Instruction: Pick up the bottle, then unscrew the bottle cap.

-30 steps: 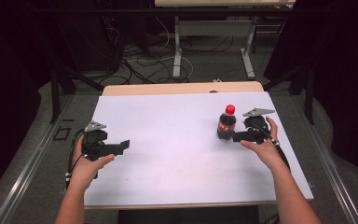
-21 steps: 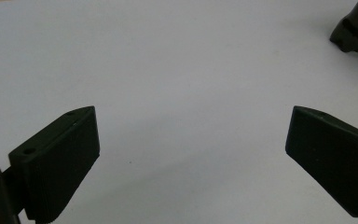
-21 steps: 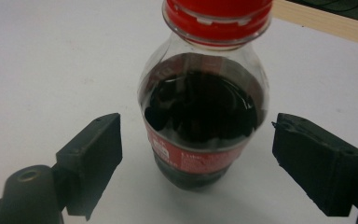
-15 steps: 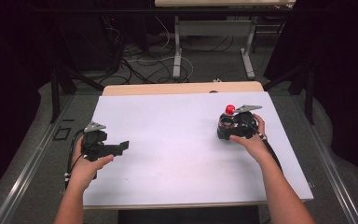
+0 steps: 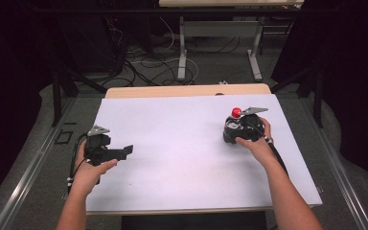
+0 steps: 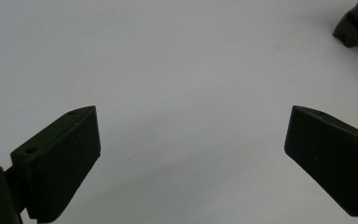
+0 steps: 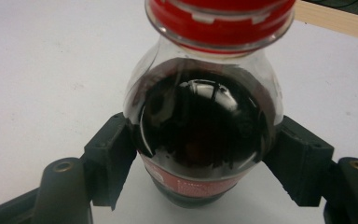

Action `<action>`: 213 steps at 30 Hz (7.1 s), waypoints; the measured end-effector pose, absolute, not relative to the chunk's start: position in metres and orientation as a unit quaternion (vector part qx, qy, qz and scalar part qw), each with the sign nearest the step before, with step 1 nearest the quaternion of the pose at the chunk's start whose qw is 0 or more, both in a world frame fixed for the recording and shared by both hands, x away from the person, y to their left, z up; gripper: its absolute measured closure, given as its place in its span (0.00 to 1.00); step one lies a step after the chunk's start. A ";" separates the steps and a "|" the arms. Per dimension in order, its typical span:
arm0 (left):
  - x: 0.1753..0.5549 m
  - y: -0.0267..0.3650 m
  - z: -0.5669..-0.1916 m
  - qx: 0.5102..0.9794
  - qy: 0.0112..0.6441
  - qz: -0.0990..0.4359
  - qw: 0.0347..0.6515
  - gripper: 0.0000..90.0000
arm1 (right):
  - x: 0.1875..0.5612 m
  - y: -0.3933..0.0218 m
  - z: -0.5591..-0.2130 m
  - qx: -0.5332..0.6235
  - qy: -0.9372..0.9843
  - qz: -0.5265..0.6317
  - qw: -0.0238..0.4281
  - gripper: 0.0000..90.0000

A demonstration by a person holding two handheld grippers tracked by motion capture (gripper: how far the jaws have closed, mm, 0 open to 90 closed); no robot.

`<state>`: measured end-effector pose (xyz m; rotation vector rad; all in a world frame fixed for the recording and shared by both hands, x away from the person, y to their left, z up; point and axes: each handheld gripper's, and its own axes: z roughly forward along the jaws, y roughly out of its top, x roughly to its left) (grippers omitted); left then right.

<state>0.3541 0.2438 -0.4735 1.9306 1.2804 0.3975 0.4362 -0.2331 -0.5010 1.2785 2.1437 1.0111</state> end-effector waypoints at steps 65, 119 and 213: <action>0.335 0.199 -0.449 0.776 0.428 0.124 0.446 0.09 | 0.335 -0.141 -0.472 0.277 0.849 0.427 0.141 0.34; 0.333 0.074 -0.402 0.859 0.231 -0.007 0.458 0.45 | 0.315 -0.130 -0.481 0.231 0.876 0.411 0.098 0.34; 0.324 0.062 -0.404 0.856 0.235 0.054 0.457 0.69 | 0.309 -0.124 -0.479 0.262 0.862 0.421 0.106 0.34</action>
